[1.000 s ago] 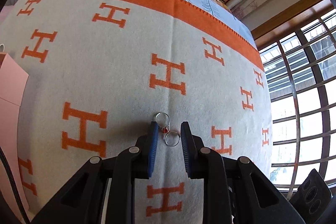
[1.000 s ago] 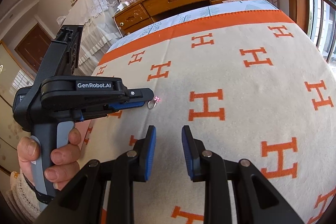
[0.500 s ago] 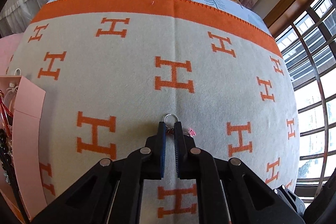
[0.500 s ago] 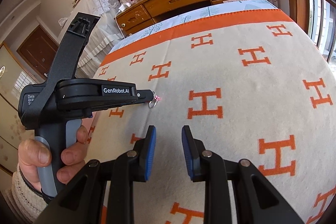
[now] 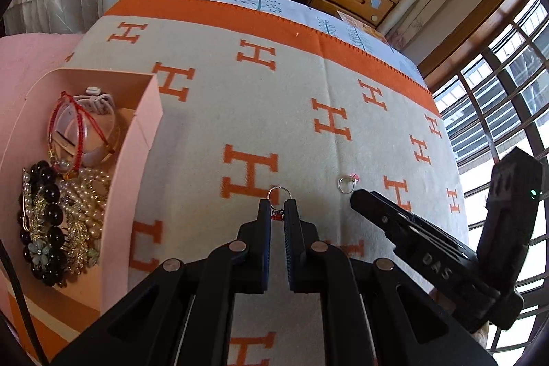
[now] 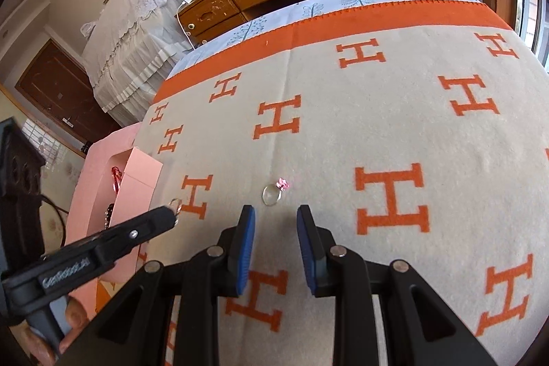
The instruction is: Organize jewelry
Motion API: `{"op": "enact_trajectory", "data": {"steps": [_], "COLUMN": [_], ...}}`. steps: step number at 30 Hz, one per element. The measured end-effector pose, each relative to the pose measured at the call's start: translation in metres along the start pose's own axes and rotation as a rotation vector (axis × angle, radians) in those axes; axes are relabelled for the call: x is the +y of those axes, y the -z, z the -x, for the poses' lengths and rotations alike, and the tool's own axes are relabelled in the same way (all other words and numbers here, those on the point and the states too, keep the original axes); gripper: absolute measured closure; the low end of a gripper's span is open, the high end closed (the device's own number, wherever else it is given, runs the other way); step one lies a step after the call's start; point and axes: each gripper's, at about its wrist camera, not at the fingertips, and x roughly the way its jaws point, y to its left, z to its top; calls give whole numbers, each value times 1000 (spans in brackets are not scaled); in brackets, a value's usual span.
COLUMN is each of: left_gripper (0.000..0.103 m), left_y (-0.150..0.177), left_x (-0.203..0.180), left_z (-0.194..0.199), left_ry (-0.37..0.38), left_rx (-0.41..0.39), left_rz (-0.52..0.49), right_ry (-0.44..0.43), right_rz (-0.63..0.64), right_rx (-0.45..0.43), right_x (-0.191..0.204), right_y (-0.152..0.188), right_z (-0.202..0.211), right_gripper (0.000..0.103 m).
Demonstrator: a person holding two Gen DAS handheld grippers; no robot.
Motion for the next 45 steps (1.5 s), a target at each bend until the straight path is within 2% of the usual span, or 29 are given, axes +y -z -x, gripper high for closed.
{"op": "enact_trajectory", "data": {"steps": [7,8,10,13,18,23,30,36,41,45], "left_gripper": [98,98,98,98,98,98,98,98,98,98], "left_y": [7,10,13,16,18,18,8,0,-4,-12], "left_x": [22,25,31,37,47,59,70,80,93,110], "left_z": [18,20,25,35,53,79,148,191,204,186], "left_ry": [40,44,44,38,37,55,68,-1,-100,-157], "left_rx": [-24,-28,-42,-73,-112,-138,-234,-304,-338,-292], "left_rz": [7,9,8,0,-9,-7,-31,-53,-48,-30], "right_ry": [141,166,211,219,128,5,-153,-278,-290,-243], "right_rz": [79,95,122,124,86,86,167,260,320,326], "right_rx": [-44,-52,-59,-71,-60,-84,-144,-172,-165,-75], "right_x": [28,32,36,36,38,60,122,181,221,236], "right_y": [-5,-5,-4,-2,1,4,4,-8,-16,-21], "right_z": [-12,-14,-17,-16,-5,27,80,112,105,63], "right_gripper": [78,80,94,97,98,97,97,97,97,97]}}
